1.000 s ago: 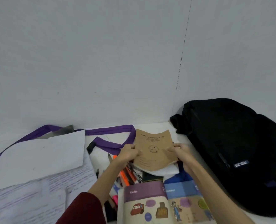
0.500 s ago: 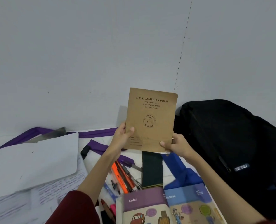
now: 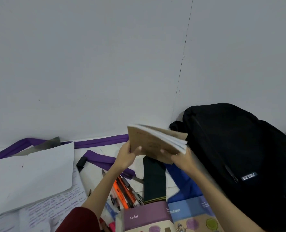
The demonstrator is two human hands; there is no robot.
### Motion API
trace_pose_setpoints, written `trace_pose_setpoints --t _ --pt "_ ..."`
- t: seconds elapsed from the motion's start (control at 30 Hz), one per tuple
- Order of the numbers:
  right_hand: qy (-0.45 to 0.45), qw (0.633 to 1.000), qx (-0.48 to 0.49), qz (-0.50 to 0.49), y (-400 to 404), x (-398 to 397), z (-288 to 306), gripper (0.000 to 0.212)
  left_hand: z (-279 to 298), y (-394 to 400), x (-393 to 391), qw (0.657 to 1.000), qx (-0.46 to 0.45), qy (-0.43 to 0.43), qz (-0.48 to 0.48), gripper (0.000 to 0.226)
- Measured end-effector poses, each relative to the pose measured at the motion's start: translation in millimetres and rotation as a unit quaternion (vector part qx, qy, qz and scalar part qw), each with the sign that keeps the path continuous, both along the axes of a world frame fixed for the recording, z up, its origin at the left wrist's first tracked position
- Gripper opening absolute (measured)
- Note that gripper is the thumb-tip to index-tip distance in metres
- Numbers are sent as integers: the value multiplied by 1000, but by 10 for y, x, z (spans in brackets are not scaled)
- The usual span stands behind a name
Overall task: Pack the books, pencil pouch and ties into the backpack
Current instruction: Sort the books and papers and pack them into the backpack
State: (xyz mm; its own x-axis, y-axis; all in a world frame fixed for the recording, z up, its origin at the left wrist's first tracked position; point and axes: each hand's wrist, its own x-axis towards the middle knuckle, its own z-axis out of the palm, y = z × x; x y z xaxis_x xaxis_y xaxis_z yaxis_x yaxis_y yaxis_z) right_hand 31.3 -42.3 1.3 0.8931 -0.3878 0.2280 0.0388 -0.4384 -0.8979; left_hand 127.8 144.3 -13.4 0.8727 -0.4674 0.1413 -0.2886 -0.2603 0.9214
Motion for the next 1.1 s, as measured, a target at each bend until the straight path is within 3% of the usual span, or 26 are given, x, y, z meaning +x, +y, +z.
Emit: trace_pose_setpoints --t 0.07,0.17,0.27,0.37,0.43,0.53,0.67,0.77,0.83,0.9,1.0,1.07,1.1 --pt "-11 994 103 37 8 -60 224 35 154 -11 -42 1000 -20 -7 1 32" --pt "-58 986 148 44 -112 -233 664 32 455 -9 -127 998 -28 -46 -13 28" --pt "-78 992 95 38 -374 -484 1153 35 796 -24 -211 991 16 -129 -30 11" --pt "51 991 -52 114 -604 -694 1436 31 1168 -159 -349 963 80 -253 -45 9" --pt "109 982 -68 136 -696 -761 1437 21 1387 -302 -465 941 111 -313 -58 9" --pt "73 992 -22 103 -928 -969 1414 14 1592 -662 -669 929 108 -347 -70 2" --pt "17 999 27 2 -1441 -1430 1474 13 1597 -1266 -1001 909 42 -414 15 22" --pt "-20 991 73 -110 -1962 -1820 1497 10 1522 -1686 -1325 940 -8 -336 -61 12" --pt "-53 974 124 -179 -2283 -2089 1523 15 1397 -1973 -1534 949 78 -228 -202 10" --pt "-75 958 170 -220 -2534 -2318 1557 17 1181 -2262 -1733 910 199 -209 -296 32" --pt "-85 948 209 -224 -2794 -2552 1579 9 843 -2633 -2007 852 338 -282 -283 70" --pt "-83 950 224 -201 -2936 -2653 1550 12 688 -2796 -2085 838 370 -330 -230 56" --pt "-78 952 232 -187 -2987 -2688 1533 12 641 -2839 -2061 851 351 -336 -200 41"
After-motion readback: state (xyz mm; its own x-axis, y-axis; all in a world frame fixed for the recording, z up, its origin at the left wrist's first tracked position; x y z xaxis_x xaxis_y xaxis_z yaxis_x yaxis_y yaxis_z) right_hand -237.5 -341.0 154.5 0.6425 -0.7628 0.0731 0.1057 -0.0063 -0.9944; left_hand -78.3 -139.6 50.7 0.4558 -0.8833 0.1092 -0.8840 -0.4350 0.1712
